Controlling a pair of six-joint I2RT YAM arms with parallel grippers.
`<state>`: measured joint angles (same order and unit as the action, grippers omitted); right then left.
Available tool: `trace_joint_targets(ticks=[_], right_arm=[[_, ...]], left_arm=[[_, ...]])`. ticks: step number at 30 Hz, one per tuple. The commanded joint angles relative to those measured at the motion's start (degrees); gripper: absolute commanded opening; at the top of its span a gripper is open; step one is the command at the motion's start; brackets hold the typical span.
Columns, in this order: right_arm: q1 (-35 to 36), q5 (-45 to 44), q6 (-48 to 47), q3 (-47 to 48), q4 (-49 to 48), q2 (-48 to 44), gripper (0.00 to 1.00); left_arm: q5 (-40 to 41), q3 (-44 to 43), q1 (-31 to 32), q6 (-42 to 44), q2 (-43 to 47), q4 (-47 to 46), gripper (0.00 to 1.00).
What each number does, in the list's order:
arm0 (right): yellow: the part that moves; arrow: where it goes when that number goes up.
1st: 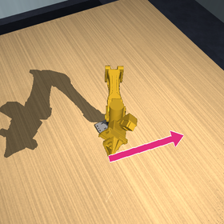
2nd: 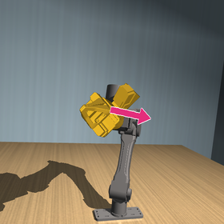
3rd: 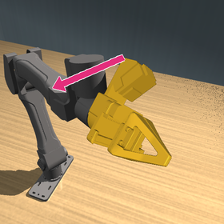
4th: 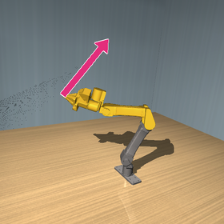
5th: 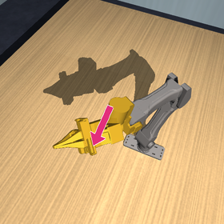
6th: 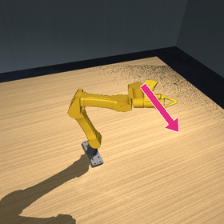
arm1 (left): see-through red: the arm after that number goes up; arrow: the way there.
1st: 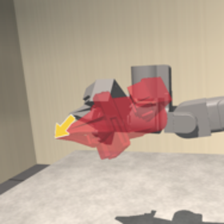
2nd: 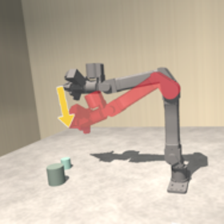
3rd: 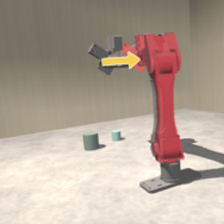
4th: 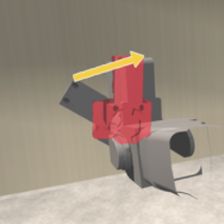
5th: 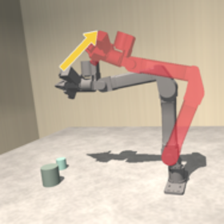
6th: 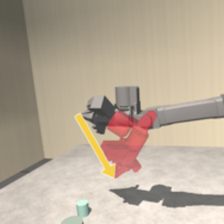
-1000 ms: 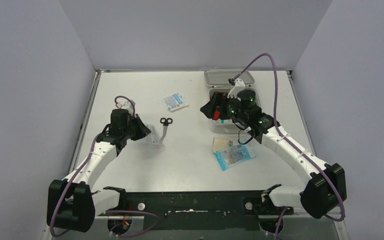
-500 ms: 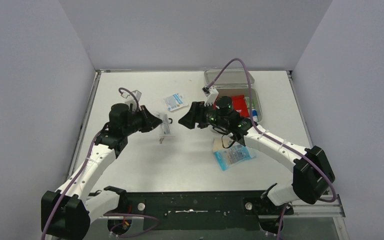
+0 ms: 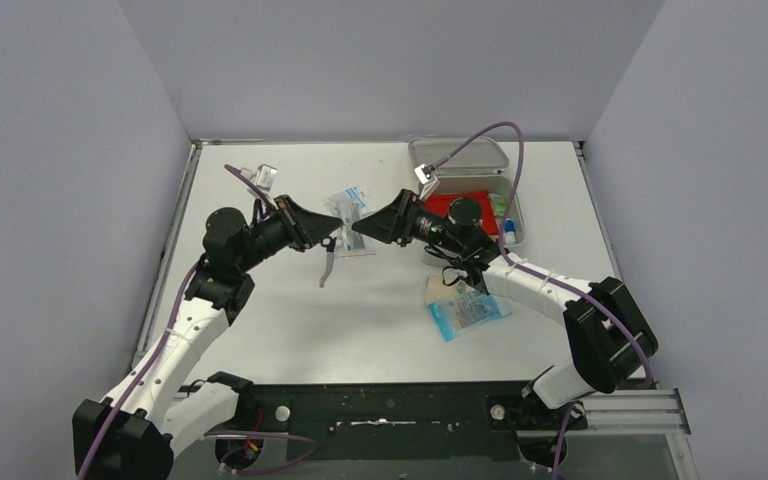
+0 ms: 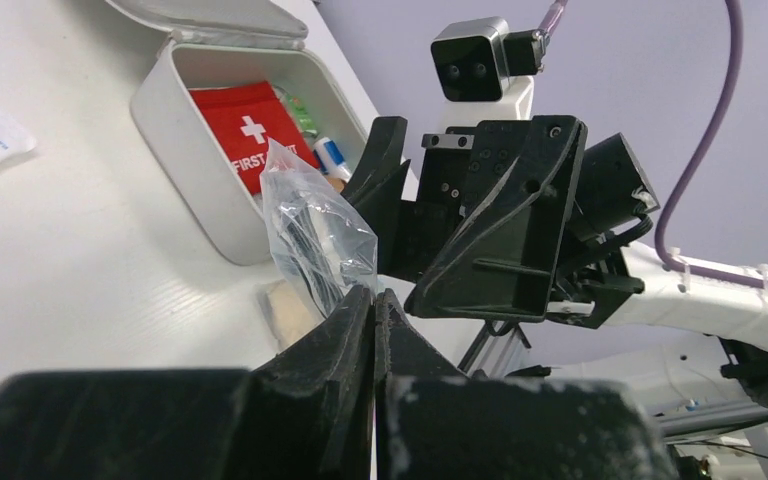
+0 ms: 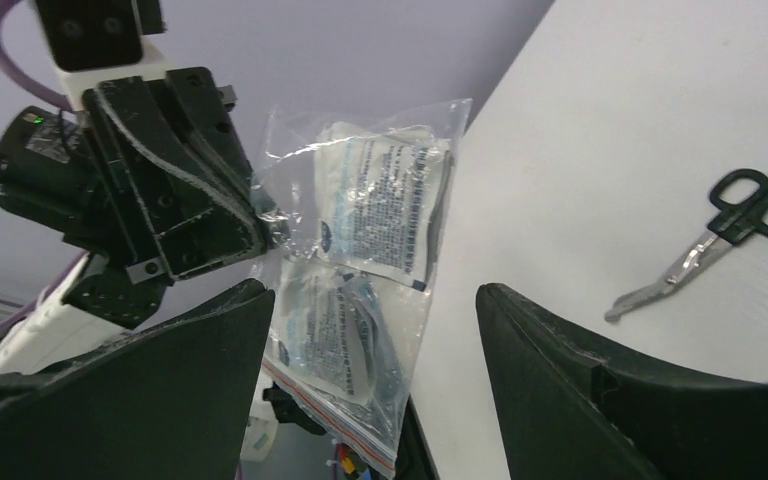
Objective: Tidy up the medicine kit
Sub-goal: Pick up the medical item at the center of the board.
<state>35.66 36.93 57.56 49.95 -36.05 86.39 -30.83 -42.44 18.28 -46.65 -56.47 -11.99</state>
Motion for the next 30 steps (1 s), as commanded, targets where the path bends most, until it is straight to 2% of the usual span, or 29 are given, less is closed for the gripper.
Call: trace_joint_targets(ticks=[1,5,8,10,14,16,20,26,27,28,29,30], right_arm=[[-0.1,2.6,5.5,-0.5,-13.5,-0.4,0.75],[-0.2,2.5,7.7,-0.8,-16.4,-0.3,0.59],[-0.9,1.6,8.2,-1.4,-16.5,-1.0,0.36],[-1.6,0.6,7.9,-2.5,-16.3,-1.8,0.24],[-2.6,-0.7,4.6,-2.6,-11.9,-3.3,0.07],[-3.1,-0.8,3.4,-2.4,-10.0,-3.8,0.02],[-4.9,-2.0,-1.8,-1.5,-3.4,-5.5,0.01],[-11.2,-2.8,-11.7,-0.5,9.1,-9.6,0.01],[-12.4,-2.9,-14.0,-0.2,11.2,-10.1,0.01],[-13.5,-3.1,-16.9,0.5,14.1,-10.3,0.01],[-14.8,-3.3,-19.0,1.3,16.7,-10.5,0.01],[-15.9,-3.4,-21.2,1.9,19.2,-10.5,0.01]], left_arm=[[-2.1,-2.1,0.3,-3.4,1.1,-7.5,0.0],[-1.0,-1.6,0.3,-3.2,0.8,-7.0,0.0],[-0.1,-1.3,0.3,-2.5,0.4,-5.5,0.0],[1.2,-1.8,0.3,-0.4,0.0,-2.7,0.0],[4.3,-2.6,0.3,4.6,-0.3,3.2,0.0],[5.2,-2.4,0.3,5.4,-0.6,4.3,0.0],[8.0,-2.9,0.3,7.5,-1.3,7.5,0.27],[11.3,-3.7,0.3,13.2,-2.1,11.9,0.51],[12.2,-3.6,0.3,14.4,-2.2,13.9,0.58],[12.8,-3.5,0.3,15.4,-2.5,14.8,0.9],[13.1,-3.4,0.3,16.2,-2.8,15.5,0.96],[13.5,-3.2,0.3,17.2,-3.0,15.9,0.97]])
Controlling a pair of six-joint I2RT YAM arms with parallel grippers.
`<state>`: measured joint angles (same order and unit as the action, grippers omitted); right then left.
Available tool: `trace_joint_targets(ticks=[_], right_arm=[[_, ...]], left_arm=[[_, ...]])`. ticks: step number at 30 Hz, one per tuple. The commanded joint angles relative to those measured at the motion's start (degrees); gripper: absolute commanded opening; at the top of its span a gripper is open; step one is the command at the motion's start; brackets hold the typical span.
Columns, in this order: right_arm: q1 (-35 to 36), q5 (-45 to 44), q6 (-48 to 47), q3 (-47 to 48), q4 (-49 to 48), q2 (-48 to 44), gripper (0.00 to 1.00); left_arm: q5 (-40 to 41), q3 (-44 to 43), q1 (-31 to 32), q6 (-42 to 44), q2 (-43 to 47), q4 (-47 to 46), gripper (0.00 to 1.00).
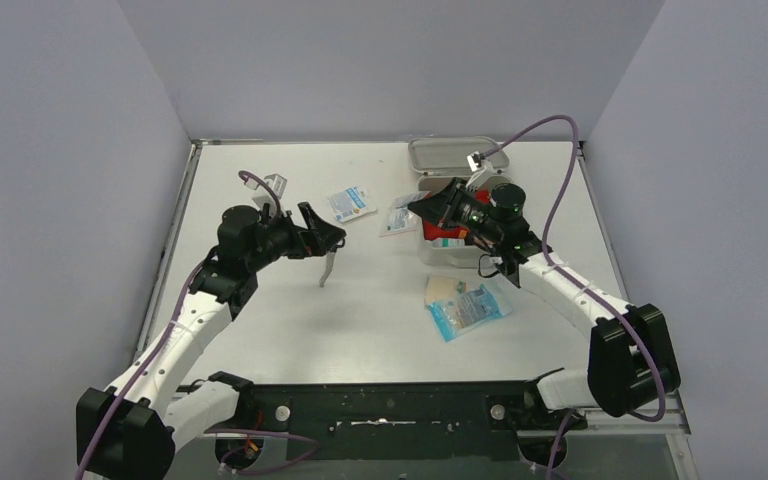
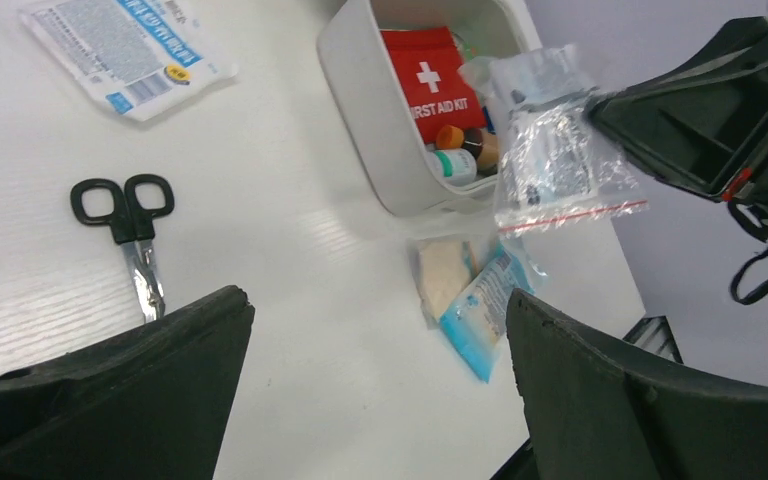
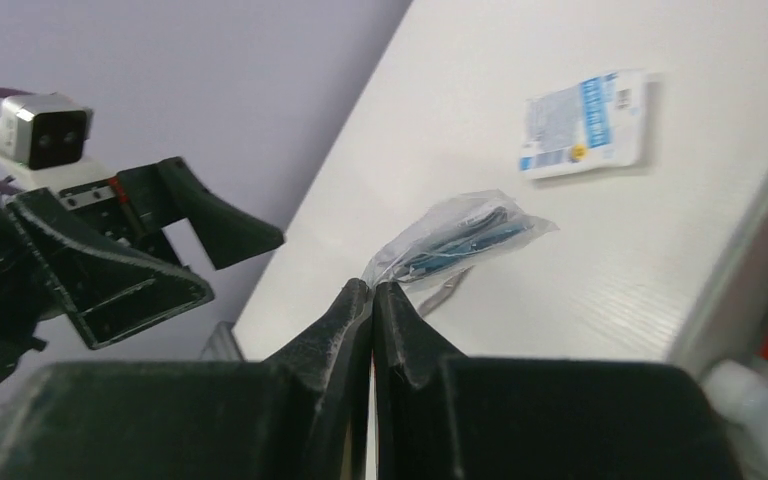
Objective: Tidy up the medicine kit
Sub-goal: Pick up the medical item at the center of the board, then place the medical item at the medicine box.
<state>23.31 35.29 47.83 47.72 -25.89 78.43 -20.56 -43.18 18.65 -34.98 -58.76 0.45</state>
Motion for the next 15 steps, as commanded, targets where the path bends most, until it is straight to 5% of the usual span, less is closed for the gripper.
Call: trace_joint_targets(ticks=[1,15], right_arm=[[-4.8,-1.8,-13.1,4.9,11.3,-2.4,0.0],[-12.6,-2.1,-33.2,16.3,28.3,10.7,0.03]], left_arm=[[3.7,-2.3,-0.1,6.3,-1.0,3.8,0.97],[8.6,-2.6,-1.9,20.1,-8.9,12.4,0.97]])
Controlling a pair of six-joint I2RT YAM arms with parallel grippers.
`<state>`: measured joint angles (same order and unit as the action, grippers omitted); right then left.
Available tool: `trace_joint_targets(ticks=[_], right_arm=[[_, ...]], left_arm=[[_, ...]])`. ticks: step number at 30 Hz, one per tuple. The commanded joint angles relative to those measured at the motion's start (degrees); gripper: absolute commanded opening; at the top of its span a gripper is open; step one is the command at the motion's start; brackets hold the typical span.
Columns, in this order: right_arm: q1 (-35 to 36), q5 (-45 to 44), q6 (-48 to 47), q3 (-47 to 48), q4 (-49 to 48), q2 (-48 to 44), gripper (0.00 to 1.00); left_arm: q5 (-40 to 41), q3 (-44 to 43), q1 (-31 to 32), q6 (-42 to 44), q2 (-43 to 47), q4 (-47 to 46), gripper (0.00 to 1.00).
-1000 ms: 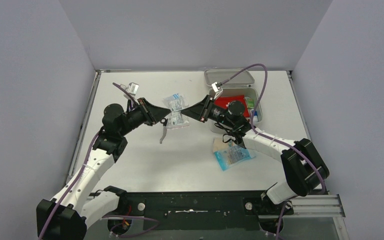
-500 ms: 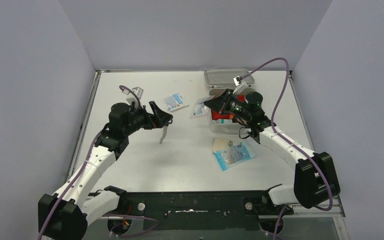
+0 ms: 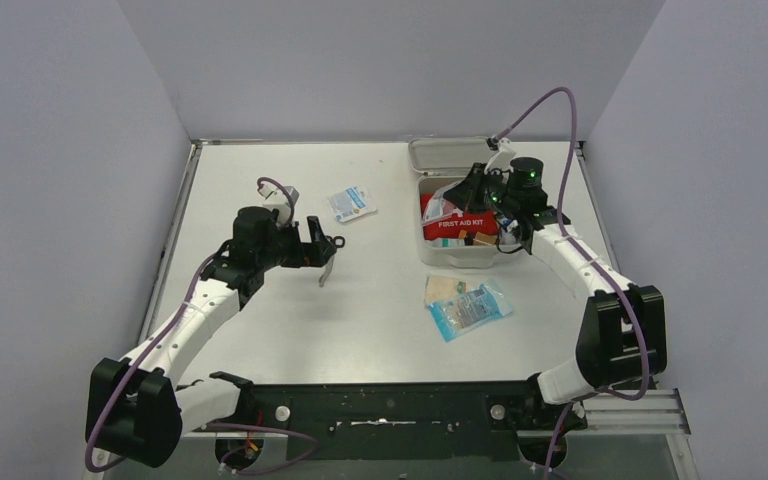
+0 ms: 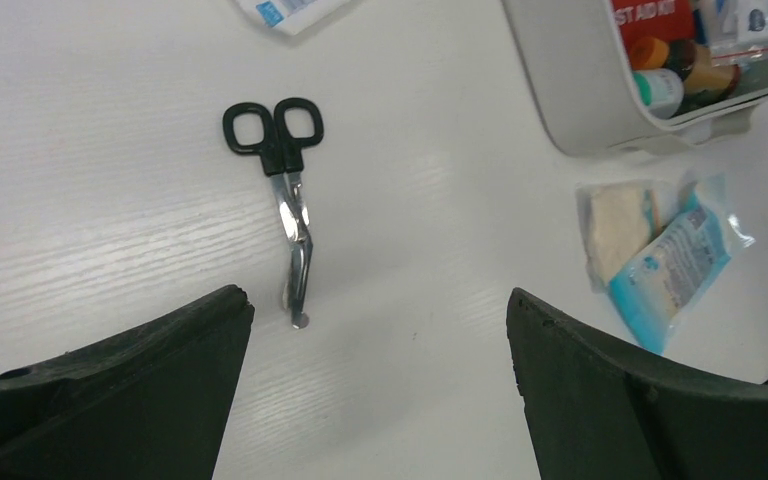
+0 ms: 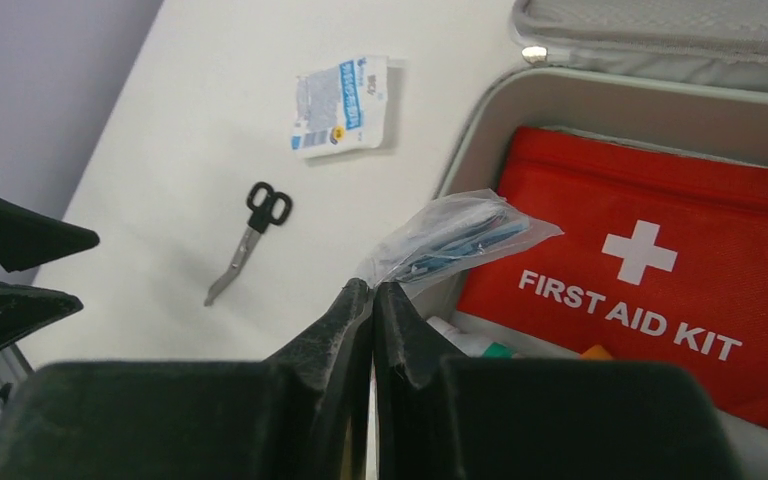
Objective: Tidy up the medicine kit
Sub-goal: Place the medical item at the medicine box.
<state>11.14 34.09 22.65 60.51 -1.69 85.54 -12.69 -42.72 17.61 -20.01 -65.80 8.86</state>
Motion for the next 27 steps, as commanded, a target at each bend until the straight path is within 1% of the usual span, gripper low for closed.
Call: trace_joint_targets(ticks=[1,8,13,17,19,21,24,27], right_arm=[[-0.5,-1.7,-8.9,4.2,4.4,4.8,0.03],[-0.6,-2.5,-12.7,9.7,5.3,12.7,0.04],[-0.6,-1.2,-15.1,14.1,6.4,17.3,0.03],[-0.7,0.2,-16.7,12.2,3.6,16.8,0.04],[-0.9,-1.4,-17.2,11.0,4.1,16.9,0.06],[-1.6,-2.0,-17.7,10.7,6.9,17.5,0.1],[-2.2,-4.4,-18.0,10.8,12.6,18.4,0.22],[-2.3,-7.4,-18.3,11.1,16.3,18.1,0.31]], left_arm=[[0.7,-3.4,-0.8,5.7,-2.3,5.0,0.97],[0.2,-3.2,-1.2,7.1,-1.3,5.7,0.97],[-1.1,-2.9,-2.6,7.2,-0.5,5.1,0.97],[-2.2,-2.6,-3.6,6.6,-0.5,4.3,0.97],[-3.1,-2.5,-3.8,6.4,-0.8,4.1,0.97],[-3.6,-2.5,-3.9,6.2,-1.2,4.0,0.97],[-5.2,-2.2,-4.5,5.4,-1.6,3.2,0.97],[-5.2,-2.0,-4.6,5.1,-1.6,3.1,0.97]])
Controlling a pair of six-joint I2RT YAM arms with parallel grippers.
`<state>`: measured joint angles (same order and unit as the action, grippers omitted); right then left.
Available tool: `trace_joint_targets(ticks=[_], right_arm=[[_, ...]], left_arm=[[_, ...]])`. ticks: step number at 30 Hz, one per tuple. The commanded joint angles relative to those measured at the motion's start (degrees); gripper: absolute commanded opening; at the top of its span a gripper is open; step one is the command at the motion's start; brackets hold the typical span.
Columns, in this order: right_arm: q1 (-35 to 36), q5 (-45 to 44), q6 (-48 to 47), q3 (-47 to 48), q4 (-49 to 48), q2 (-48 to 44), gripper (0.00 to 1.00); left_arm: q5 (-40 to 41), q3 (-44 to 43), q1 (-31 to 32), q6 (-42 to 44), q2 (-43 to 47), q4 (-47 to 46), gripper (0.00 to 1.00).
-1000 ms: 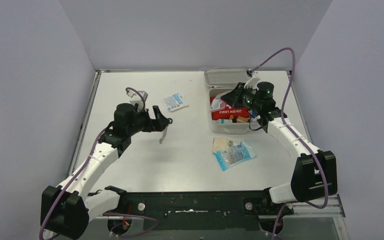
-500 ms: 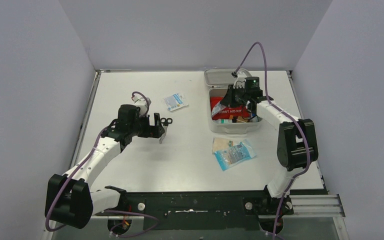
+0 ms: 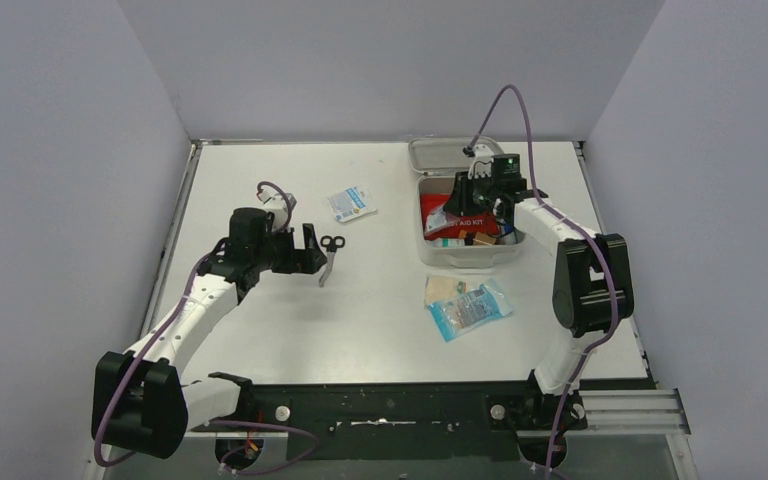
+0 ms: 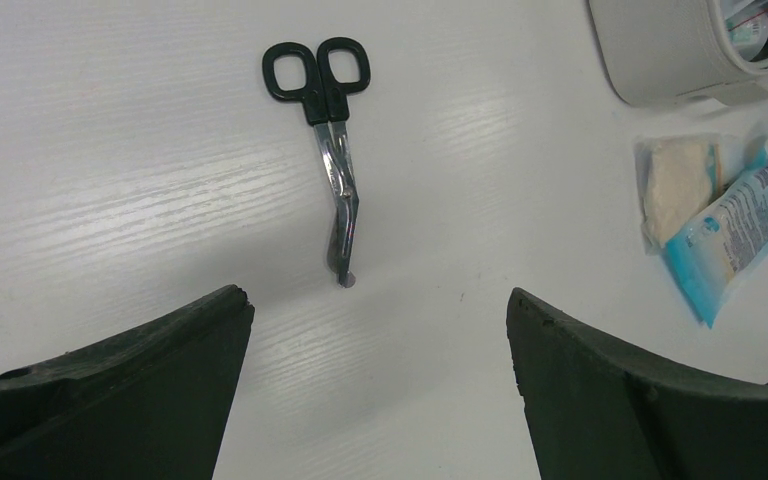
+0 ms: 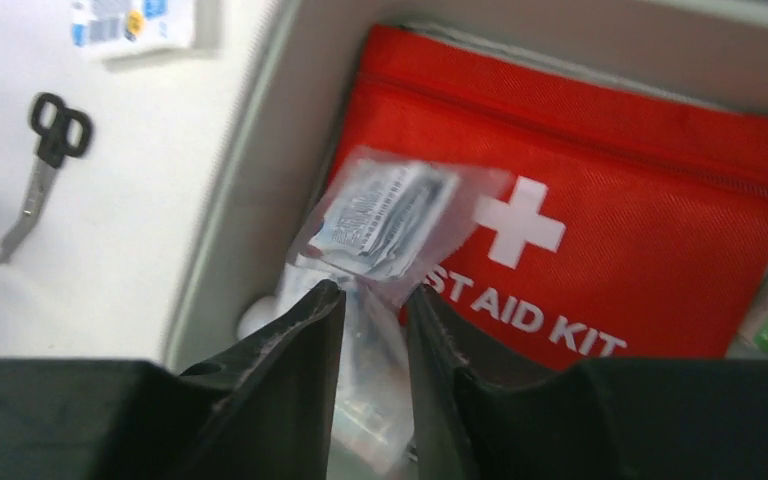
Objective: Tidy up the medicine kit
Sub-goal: Place the medical item at the medicine box, then pick up the medical item at the center of the board.
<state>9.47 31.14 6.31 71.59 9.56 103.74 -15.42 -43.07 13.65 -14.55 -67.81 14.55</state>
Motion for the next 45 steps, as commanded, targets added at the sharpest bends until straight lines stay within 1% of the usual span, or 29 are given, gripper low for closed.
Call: trace_joint_targets(ticks=[1,5,8,13,23,25,26,28,30,31,34,37,39,42,45], right_arm=[[-0.7,-5.3,-1.8,0.4,5.7,-0.4,0.34],[-0.7,-8.4,-0.9,2.4,7.5,-1.3,0.52],[-0.8,-8.4,-0.5,3.1,6.5,-1.3,0.58],[-0.8,-8.1,0.4,4.4,5.4,1.0,0.64],[-0.4,-6.8,-0.2,4.9,3.7,5.6,0.63],[-0.4,-6.4,-0.4,5.1,3.1,6.2,0.61],[-0.4,-6.1,-0.4,5.2,3.0,6.6,0.57],[-0.4,-5.3,0.0,5.5,2.5,6.9,0.46],[-0.3,-5.1,0.4,5.5,2.1,6.8,0.32],[-0.3,-5.1,0.5,5.5,2.0,6.4,0.26],[-0.3,-5.1,1.1,5.3,1.6,5.2,0.15],[-0.5,-5.9,2.9,4.8,0.6,3.7,0.08],[-0.5,-6.3,4.2,3.7,-1.4,2.5,0.05],[-0.5,-7.8,6.1,2.1,-4.0,0.9,0.02],[-0.7,-7.6,8.6,0.5,-7.9,0.2,0.02]], left_arm=[[-2.5,-1.5,-0.7,-0.4,0.4,-2.8,0.97],[-3.6,-1.5,-1.3,-1.0,-0.1,-3.3,0.97],[-4.1,-1.4,-1.9,-1.3,-0.3,-3.5,0.97],[-4.4,-1.2,-2.2,-1.6,-0.1,-3.9,0.97],[-4.7,-0.9,-2.3,-1.3,0.0,-3.5,0.97],[-4.5,-0.9,-2.3,-1.3,0.2,-3.3,0.97],[-4.4,-1.0,-2.3,-1.3,0.2,-3.3,0.97],[-4.4,-1.0,-2.6,-1.1,0.4,-3.2,0.97],[-4.4,-1.0,-2.7,-1.0,0.4,-3.2,0.97],[-4.4,-0.9,-2.7,-1.1,0.4,-3.2,0.97],[-4.6,-1.0,-2.7,-1.1,0.2,-3.2,0.97],[-4.7,-1.1,-2.8,-1.2,0.1,-3.2,0.97],[-4.8,-1.1,-2.7,-1.2,0.1,-3.2,0.97],[-4.9,-1.1,-2.7,-1.1,0.2,-3.2,0.97],[-5.1,-1.0,-2.8,-1.3,0.5,-3.2,0.97]])
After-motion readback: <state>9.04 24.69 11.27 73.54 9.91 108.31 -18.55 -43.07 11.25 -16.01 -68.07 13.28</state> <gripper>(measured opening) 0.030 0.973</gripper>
